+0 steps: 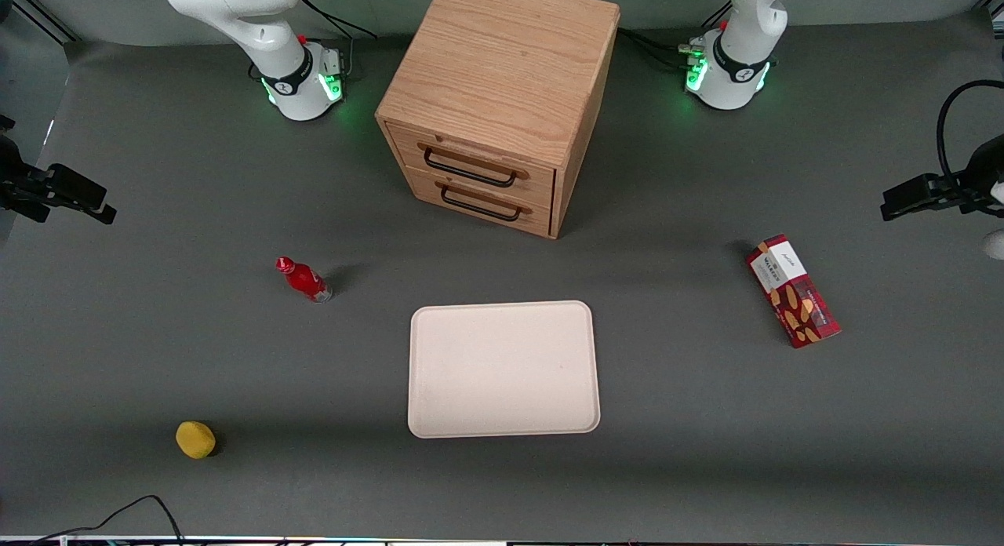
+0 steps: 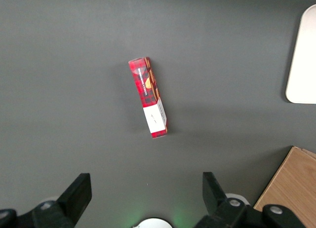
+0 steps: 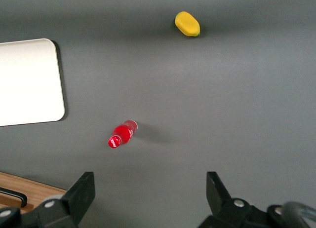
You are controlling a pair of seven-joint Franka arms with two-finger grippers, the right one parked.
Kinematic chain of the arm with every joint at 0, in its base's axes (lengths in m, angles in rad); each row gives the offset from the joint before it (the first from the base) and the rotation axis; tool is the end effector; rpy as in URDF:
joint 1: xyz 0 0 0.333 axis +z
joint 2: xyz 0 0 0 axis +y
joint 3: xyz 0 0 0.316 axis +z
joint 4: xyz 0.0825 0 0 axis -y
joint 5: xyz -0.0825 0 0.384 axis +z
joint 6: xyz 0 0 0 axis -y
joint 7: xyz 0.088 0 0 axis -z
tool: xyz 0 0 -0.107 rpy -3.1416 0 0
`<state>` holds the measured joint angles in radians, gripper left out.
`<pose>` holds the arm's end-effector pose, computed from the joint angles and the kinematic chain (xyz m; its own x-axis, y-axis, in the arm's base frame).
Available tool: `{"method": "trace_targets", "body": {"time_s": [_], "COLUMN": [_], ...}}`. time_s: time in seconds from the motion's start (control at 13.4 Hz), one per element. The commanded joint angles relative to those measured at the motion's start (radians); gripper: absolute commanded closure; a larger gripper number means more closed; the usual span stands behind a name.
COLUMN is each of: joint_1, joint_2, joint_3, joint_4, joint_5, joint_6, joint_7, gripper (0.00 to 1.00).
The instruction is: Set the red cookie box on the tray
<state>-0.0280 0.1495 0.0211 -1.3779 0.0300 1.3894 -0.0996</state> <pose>0.5811 -0.0014 0.6143 0.9862 0.0982 -0.1335 0.0927 -0.9946 -0.0466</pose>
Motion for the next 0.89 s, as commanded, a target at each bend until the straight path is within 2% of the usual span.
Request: {"method": "trace_targets", "body": {"time_s": [0.0, 0.52, 0.82], "joint_1": [0.007, 0.028, 0.046], "joint_2": [-0.019, -0.031, 0.016], "joint_3": [-0.001, 0.0, 0.0], "joint_4": [-0.097, -0.456, -0.59], "joint_5": [0.001, -0.007, -0.007], "joint_6": [0.061, 0.465, 0.655], "joint_7": [-0.07, -0.149, -0.17], "gripper": [0.0, 0.0, 0.0]}}
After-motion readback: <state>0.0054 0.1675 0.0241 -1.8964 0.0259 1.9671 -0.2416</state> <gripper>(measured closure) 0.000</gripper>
